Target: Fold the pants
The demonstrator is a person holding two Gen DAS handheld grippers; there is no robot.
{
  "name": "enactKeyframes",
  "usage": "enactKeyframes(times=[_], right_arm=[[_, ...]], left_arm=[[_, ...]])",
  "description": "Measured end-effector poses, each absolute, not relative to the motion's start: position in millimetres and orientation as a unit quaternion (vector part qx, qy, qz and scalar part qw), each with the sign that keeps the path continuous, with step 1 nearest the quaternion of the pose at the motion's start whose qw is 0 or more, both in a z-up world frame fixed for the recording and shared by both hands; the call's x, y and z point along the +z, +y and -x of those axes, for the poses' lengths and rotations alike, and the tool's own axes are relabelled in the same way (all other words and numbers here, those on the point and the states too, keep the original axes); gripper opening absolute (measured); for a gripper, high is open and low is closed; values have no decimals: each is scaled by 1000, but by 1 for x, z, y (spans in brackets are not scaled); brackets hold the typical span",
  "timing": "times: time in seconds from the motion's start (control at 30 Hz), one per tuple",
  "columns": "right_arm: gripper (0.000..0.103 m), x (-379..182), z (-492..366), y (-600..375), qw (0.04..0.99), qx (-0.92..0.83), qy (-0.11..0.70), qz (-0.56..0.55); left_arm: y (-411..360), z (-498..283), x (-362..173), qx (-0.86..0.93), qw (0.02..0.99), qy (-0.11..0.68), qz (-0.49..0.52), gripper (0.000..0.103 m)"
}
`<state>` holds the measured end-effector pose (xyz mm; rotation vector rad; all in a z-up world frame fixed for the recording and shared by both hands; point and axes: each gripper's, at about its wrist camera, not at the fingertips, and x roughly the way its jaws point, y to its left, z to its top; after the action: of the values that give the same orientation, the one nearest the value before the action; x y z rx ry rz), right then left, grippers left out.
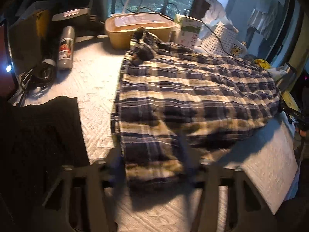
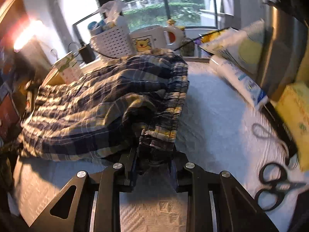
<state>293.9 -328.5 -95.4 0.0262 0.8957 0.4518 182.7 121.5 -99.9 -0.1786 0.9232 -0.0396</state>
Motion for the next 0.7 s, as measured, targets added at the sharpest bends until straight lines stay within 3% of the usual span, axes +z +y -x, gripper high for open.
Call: enactKeyframes(times=[0.07,0.17,0.4,0.63,0.7], right_arm=[[26,-91,-293,-327,881,213,421,17],[26,-84,-292,-328,884,212,414,41],[26,-63,-288,-341,895,191,398,66],[26,-77,-287,-343,886,179,419,88],[34,-82,-286,-344,884,176,424,87]], left_arm=[[117,-179,-96,-15,892,446,73,23],[112,-172,-90,-17,888,454,70,17],[101,-161,-89,-49,868,489,68,16],[107,-149,-93,-56,852,516,70,16],[115,-146,-89,-56,855,511,72,17]])
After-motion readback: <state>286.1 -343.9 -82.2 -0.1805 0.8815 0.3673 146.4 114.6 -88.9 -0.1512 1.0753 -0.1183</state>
